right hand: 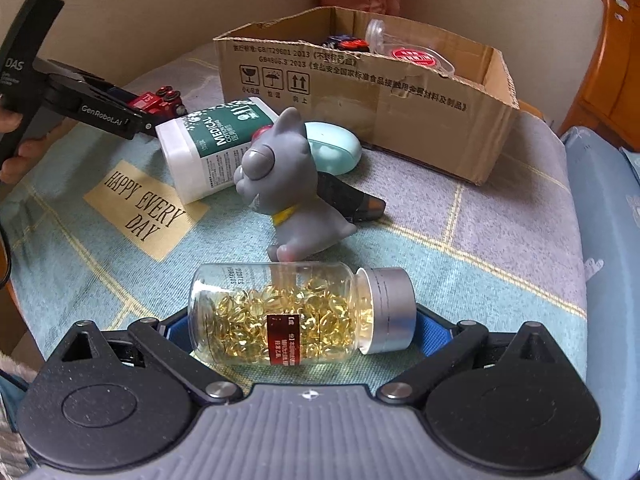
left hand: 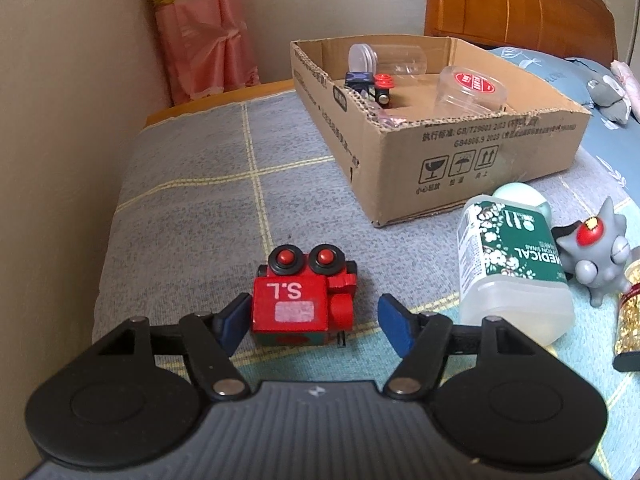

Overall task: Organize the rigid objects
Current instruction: 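Grasp the red S.L block with the left gripper while the right grasps the gold capsule bottle, then carry the red S.L block into the box with the left gripper while the right carries the capsule bottle there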

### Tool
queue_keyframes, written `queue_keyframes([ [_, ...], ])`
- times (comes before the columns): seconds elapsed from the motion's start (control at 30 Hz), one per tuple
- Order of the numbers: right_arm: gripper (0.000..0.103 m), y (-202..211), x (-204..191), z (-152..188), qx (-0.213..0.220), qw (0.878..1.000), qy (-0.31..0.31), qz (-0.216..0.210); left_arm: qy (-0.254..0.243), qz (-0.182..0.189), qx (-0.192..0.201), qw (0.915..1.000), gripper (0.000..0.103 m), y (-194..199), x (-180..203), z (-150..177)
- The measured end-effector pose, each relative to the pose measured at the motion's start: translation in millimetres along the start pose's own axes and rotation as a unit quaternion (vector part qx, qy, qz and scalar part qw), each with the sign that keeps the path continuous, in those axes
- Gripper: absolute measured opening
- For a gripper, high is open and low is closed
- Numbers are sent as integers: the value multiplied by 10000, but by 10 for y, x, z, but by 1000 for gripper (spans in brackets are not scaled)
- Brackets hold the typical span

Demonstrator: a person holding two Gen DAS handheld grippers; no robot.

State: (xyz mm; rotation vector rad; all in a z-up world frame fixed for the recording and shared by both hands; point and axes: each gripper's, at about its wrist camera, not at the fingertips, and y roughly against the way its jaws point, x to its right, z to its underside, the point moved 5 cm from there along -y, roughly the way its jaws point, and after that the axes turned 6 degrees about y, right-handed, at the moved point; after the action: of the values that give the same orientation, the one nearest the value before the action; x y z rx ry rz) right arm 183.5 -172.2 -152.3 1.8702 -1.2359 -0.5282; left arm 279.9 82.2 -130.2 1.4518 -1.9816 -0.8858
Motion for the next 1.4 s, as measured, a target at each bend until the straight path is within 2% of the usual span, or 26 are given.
queue_keyframes([
  [0.07, 103, 5, -4, 2, -20, 10000, -28, 35, 10, 6, -8, 10000, 67, -5, 4, -6],
  [0.17, 103, 21, -23, -8, -40, 9999, -8, 100, 9, 20, -18, 10000, 56, 2, 2, -24],
  [0.23, 98, 30, -31, -18, -67, 9999, 6, 131, 9, -11, -12, 10000, 50, 8, -11, -36],
  [0.43, 96, 42, 24, -33, -187, 9997, -63, 152, 14, -11, -86, 10000, 50, 35, -24, -52],
  [0.57, 96, 103, 76, -63, -178, 9998, -133, -20, 28, 52, -86, 9999, 50, 114, -25, -83],
  [0.9, 96, 290, 208, -114, -183, 9996, 167, -149, -40, 168, -9, 9999, 50, 460, 67, -257],
  [1.2, 96, 599, 382, -443, 223, 9986, 467, -88, -344, 523, 285, 9976, 50, 810, 372, -644],
  [1.4, 96, 757, 585, -794, 632, 9964, 551, 107, -655, 765, 472, 9938, 50, 852, 651, -1018],
])
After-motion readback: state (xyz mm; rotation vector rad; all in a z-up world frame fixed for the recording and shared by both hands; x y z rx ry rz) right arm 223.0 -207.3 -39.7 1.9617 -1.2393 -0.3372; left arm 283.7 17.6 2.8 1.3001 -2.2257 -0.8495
